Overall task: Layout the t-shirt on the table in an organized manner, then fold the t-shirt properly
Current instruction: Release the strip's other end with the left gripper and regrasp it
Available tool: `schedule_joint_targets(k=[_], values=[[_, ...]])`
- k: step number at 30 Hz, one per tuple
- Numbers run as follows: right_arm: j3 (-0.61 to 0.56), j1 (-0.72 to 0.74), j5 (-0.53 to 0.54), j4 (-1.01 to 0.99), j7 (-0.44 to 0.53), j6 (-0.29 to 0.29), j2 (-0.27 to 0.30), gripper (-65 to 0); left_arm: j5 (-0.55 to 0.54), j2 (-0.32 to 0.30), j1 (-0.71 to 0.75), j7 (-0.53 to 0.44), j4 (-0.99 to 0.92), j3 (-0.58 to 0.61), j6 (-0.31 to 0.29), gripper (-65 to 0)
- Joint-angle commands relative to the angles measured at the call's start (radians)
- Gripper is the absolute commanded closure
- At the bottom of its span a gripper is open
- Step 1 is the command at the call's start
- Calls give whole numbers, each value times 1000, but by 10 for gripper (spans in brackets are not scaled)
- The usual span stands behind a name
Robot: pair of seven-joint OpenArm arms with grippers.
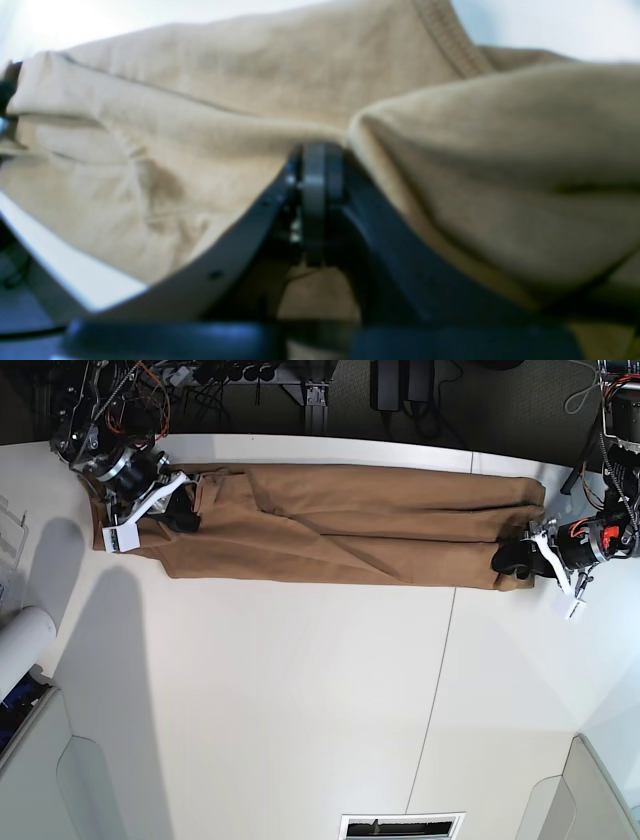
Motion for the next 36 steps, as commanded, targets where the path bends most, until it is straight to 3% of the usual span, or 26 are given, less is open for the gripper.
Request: schedule_joint_targets(k=[1,6,11,14,26,30,36], values=[[3,31,-30,-11,-9,-15,5,0,35,-8,-26,10,7,-3,11,-260],[3,129,-38,-75,-14,-16,5,0,32,-12,-98,10,7,-3,11,-260],[3,148,-38,-84,-14,-16,5,0,-97,-63,-120,14,8,-3,11,-262],[3,145,-38,-84,-18,-16,5,0,-111,-78,-117,29,8,-29,11,-311],[3,145,-38,-84,-21,-16,5,0,-402,-76,73,197,8,-439,11,-318],[3,145,-37,-84,-21,-16,5,0,-423,-29,167,198,8,-541,11,-318],[3,145,-37,-84,-22,-16,5,0,-439,64,235,196,8,-560,11,-319]])
